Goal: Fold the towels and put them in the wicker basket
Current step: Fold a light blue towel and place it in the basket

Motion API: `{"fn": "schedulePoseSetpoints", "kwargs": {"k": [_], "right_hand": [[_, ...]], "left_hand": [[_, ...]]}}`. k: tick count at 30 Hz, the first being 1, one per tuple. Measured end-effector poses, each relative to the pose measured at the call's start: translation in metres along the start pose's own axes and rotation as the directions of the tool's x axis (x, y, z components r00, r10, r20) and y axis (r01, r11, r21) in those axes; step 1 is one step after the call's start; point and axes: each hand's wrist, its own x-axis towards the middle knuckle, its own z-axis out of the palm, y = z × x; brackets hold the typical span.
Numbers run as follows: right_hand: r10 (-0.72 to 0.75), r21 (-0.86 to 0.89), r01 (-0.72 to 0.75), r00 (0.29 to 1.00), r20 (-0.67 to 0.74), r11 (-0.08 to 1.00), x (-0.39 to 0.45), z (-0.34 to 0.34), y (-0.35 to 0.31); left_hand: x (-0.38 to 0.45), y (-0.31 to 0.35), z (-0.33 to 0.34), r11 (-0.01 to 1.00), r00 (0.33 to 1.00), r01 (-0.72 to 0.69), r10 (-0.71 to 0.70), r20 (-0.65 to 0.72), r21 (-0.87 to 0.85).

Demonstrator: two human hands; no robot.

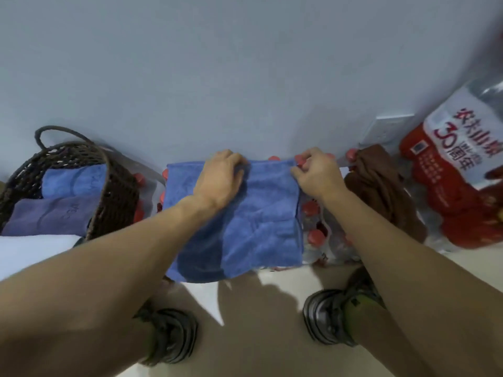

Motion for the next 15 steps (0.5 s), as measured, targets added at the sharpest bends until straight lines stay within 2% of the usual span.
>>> {"fn": "schedulePoseSetpoints", "kwargs": {"k": [4,9,12,15], "right_hand": [[-0.019,-0.012,0.020,0.998,0.060,1.000,0.013,0.017,0.003],[0.101,-0.010,-0.101,0.995,-0.011,0.995,0.030,0.027,0.001],[0.120,0.018,-0.119,0.992,-0.050,0.993,0.030,0.031,0.001],[0.146,0.082,-0.140,0.986,-0.078,0.987,0.031,0.030,0.000]], "left_hand": [[0.025,-0.019,0.000,0.995,0.997,0.034,-0.041,0.069,0.097],[0.034,-0.032,0.003,0.990,0.993,0.018,-0.034,0.115,0.137],[0.041,-0.035,0.003,0.993,0.991,0.041,-0.054,0.119,0.109],[0.046,-0.035,0.005,0.994,0.991,0.105,-0.105,0.079,0.008]]}}
